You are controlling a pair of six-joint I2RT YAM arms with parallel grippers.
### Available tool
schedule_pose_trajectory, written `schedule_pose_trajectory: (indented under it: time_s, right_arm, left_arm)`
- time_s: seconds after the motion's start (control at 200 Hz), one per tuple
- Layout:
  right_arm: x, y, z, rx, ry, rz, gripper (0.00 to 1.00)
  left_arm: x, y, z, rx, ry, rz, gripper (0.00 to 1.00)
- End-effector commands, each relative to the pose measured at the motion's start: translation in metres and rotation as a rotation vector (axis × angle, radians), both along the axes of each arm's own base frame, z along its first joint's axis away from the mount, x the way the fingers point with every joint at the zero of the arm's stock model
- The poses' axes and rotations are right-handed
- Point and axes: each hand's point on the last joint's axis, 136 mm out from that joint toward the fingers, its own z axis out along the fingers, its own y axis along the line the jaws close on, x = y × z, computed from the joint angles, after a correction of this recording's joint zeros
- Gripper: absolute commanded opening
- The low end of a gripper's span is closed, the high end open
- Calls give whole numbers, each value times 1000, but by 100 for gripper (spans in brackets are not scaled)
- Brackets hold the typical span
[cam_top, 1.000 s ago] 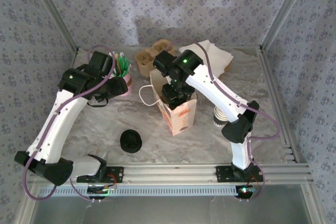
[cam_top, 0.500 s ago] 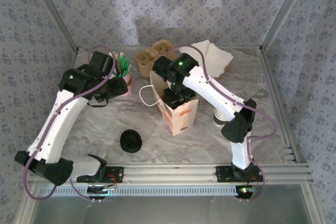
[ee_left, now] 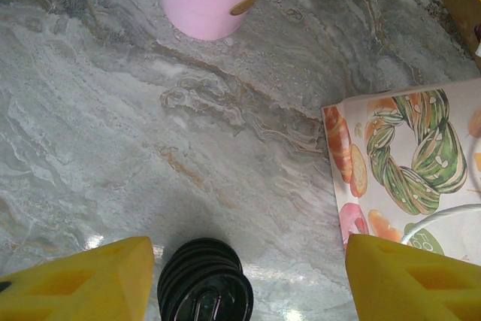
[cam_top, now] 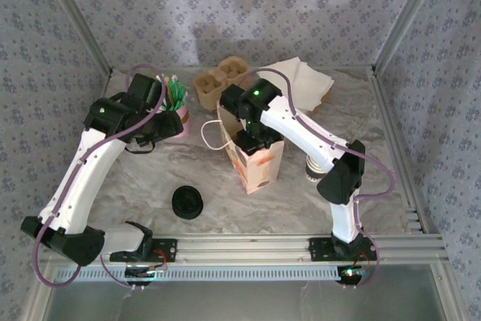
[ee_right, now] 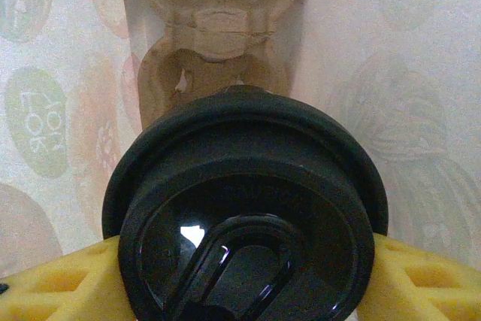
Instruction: Pack the takeout coffee
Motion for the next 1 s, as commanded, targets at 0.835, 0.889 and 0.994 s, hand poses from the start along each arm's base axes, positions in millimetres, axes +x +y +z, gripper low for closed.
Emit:
schedule_pose_trajectory:
  time_s: [0.835, 0.889, 0.994]
  right_arm:
    - [-11, -18, -10, -80, 65, 7, 66]
    - [-11, -18, -10, -80, 64, 7, 66]
    - [-11, -18, -10, -78, 63, 6, 66]
  left_arm:
    - [-12, 10, 4, 23, 8, 0, 77]
    - [-12, 10, 4, 24, 7, 0, 79]
    - [-11, 11, 6, 25, 3, 0, 82]
